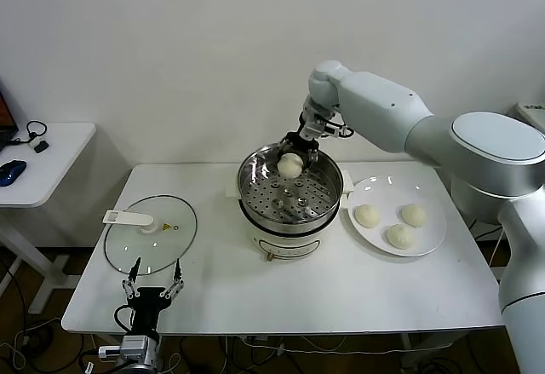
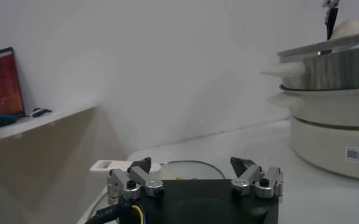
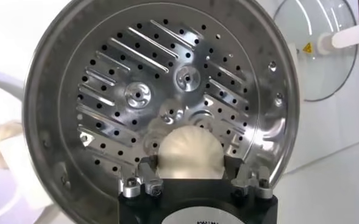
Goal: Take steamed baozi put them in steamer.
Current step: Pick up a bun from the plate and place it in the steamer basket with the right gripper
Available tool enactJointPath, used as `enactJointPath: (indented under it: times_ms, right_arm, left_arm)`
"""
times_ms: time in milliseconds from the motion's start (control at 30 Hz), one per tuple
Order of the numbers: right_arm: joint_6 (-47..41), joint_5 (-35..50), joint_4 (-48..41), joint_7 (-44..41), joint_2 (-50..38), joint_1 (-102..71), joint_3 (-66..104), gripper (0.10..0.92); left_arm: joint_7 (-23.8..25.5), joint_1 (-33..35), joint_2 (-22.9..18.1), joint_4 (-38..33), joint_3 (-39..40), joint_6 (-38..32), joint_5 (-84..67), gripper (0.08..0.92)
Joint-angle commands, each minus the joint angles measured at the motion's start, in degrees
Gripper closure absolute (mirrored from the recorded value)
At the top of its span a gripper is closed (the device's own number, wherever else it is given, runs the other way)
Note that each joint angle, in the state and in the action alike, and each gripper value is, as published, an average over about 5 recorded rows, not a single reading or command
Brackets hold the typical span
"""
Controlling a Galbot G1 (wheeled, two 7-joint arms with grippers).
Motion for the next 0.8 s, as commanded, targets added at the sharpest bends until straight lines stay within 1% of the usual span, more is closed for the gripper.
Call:
enactJointPath:
  times_ms: [33, 467, 800]
  right_arm:
    - [2.81, -2.61, -1.14, 1.30, 0.46, -1.48, 1.29, 0.319]
    - [2.81, -5.70, -4.30, 3.61, 1.26, -2.50, 3.25, 0.321]
    - [2.81, -6.12, -6.31, 4.25, 1.99, -3.34, 4.16, 0.317]
  left_arm:
    - [-0.06, -0.02, -2.80, -0.05, 0.00, -0.15, 0.02, 0.177]
    - [-0.14, 0.00, -2.80, 0.11, 0.02, -0.58, 0.03, 0.177]
    - [-0.15, -0.07, -2.80, 0.09, 0.04, -0.69, -0.07, 0.177]
